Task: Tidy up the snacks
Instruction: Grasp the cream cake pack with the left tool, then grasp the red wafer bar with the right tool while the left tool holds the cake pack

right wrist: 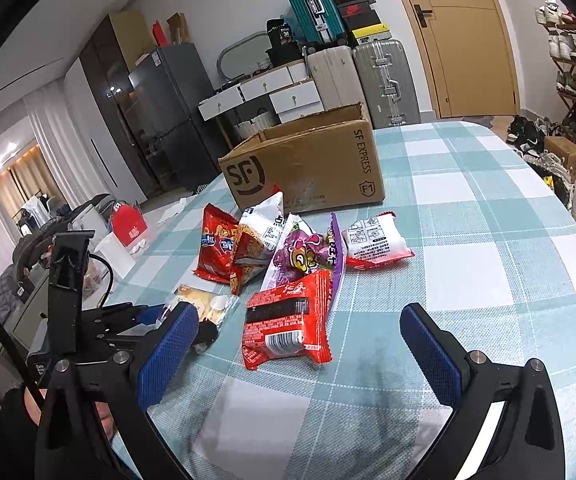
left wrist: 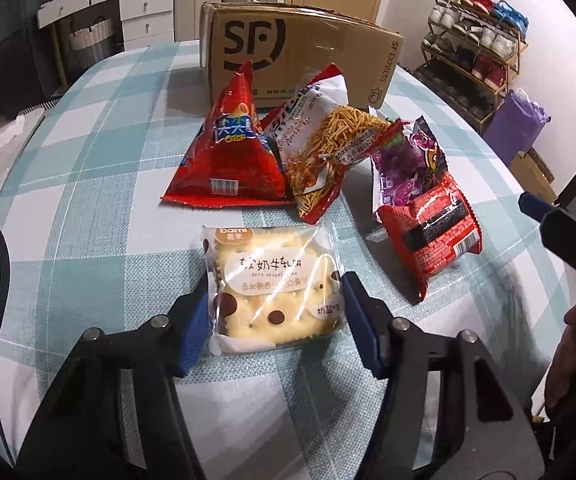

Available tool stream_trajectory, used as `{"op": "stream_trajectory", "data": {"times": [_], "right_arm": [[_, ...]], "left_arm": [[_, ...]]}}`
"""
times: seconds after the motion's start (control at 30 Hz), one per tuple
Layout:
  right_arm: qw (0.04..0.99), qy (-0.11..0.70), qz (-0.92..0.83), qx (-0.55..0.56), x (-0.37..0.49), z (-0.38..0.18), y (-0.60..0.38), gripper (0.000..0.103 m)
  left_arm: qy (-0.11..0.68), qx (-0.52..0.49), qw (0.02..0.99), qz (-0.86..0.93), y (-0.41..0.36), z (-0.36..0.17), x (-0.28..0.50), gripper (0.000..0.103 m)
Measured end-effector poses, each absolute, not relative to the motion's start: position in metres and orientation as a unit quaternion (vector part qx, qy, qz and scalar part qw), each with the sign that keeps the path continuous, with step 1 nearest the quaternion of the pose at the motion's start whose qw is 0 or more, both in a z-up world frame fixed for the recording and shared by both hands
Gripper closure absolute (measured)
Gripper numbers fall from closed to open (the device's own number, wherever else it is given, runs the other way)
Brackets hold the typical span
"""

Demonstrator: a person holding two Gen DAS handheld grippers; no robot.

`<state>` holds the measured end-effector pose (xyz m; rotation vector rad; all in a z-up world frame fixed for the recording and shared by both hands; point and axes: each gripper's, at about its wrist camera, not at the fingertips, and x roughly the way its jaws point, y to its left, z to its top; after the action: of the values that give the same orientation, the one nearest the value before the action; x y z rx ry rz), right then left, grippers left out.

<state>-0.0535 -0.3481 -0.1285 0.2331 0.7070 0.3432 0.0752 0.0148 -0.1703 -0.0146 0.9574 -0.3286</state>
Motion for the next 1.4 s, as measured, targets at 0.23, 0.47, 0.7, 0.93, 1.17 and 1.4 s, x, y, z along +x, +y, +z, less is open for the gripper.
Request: {"op": "stream_trajectory", "data": {"times": [0.23,0.47,0.7,0.93,1.17,1.4], "right_arm": [[0.918,0.346,0.162,0.103,-0.052,-0.127,-0.343,0.000],[0.912,0.363,0.164,0.099,-0.047,-0.133,-0.337,0.000],[0.897,0.393,0.175,0.100,-0.035,-0.144,-0.332,0.000],[0.892,0.412,0.174,0.062,-0.024,-0.151,-0.312,0.001],[0.891,0.430,0.144,-0.006,-0.011,-0.160,-0.284,0.000],[0.887,0.446,0.116,-0.033,-0.003,-0.173,-0.278,0.002]], "left_arm": [[0.461,-0.032,0.872,-0.162,0.028,-0.171,0.072,0.046],[0.434,-0.054,0.886,-0.155,0.045,-0.157,0.060,0.046],[0.418,-0.071,0.893,-0.153,0.067,-0.140,0.052,0.046],[0.415,-0.081,0.894,-0.148,0.078,-0.138,0.042,0.046],[0.416,-0.099,0.893,-0.137,0.095,-0.141,0.038,0.046],[0.417,-0.111,0.893,-0.127,0.106,-0.145,0.035,0.046]]}}
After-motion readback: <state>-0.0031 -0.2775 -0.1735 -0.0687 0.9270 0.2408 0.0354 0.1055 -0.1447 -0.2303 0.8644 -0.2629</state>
